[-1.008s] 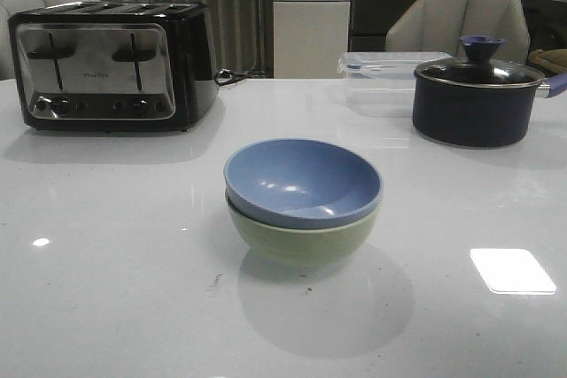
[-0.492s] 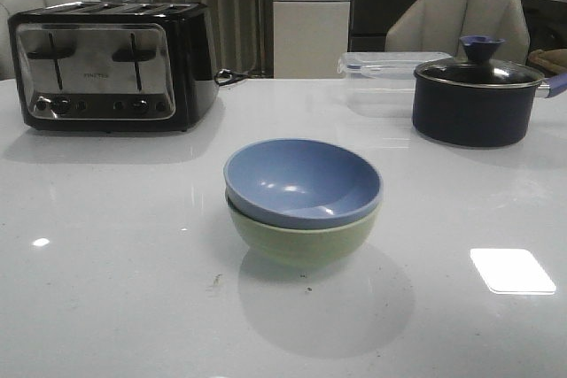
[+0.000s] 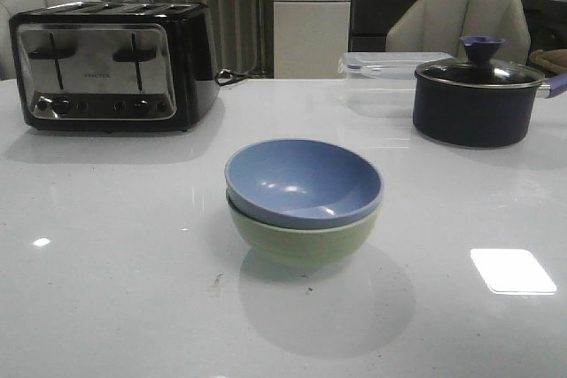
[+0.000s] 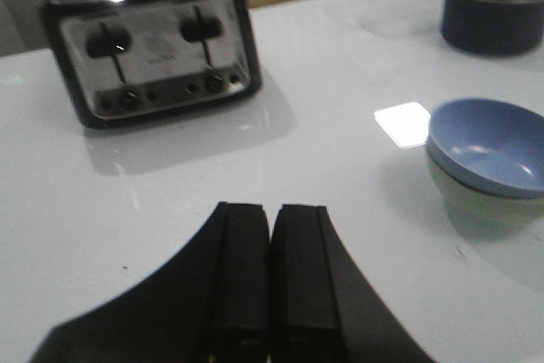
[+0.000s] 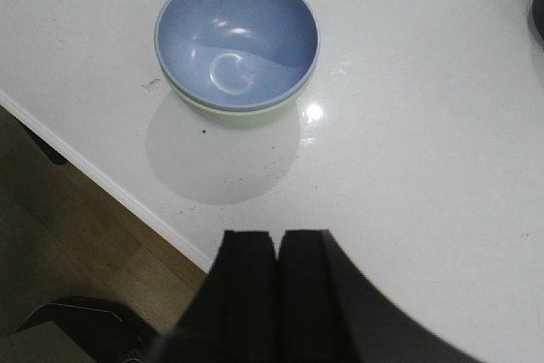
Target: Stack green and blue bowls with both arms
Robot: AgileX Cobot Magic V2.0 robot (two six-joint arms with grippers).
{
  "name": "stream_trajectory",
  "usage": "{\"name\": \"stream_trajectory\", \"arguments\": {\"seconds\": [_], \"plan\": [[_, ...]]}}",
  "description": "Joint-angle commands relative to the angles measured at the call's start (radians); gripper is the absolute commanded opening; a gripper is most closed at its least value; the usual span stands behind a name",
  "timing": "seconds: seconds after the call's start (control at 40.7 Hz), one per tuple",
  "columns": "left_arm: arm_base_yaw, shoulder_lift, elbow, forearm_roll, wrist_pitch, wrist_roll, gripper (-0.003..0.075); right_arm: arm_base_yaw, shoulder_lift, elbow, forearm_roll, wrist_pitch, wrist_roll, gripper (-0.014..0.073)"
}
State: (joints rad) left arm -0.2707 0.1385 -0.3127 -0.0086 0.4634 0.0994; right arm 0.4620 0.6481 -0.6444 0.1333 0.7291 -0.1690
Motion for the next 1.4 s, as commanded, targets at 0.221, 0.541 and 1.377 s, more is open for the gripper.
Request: {"name": "stream_trajectory", "arguments": {"seconds": [0.221, 0.541, 1.377], "plan": [[0.150, -0.136, 0.239, -0.050, -0.423, -0.010, 0.0093, 0.000, -0.003, -0.027, -0.006, -0.062, -0.006, 0.0057], [0.150, -0.166, 0.321, -0.046, -0.451, -0.093, 0.0093, 0.000, -0.003, -0.027, -0.006, -0.060, -0.006, 0.0057], [0.173, -0.164, 0.321, -0.044, -0.573, -0.099, 0.0093, 0.000, -0.003, -0.027, -0.006, -0.060, -0.006, 0.0057]]}}
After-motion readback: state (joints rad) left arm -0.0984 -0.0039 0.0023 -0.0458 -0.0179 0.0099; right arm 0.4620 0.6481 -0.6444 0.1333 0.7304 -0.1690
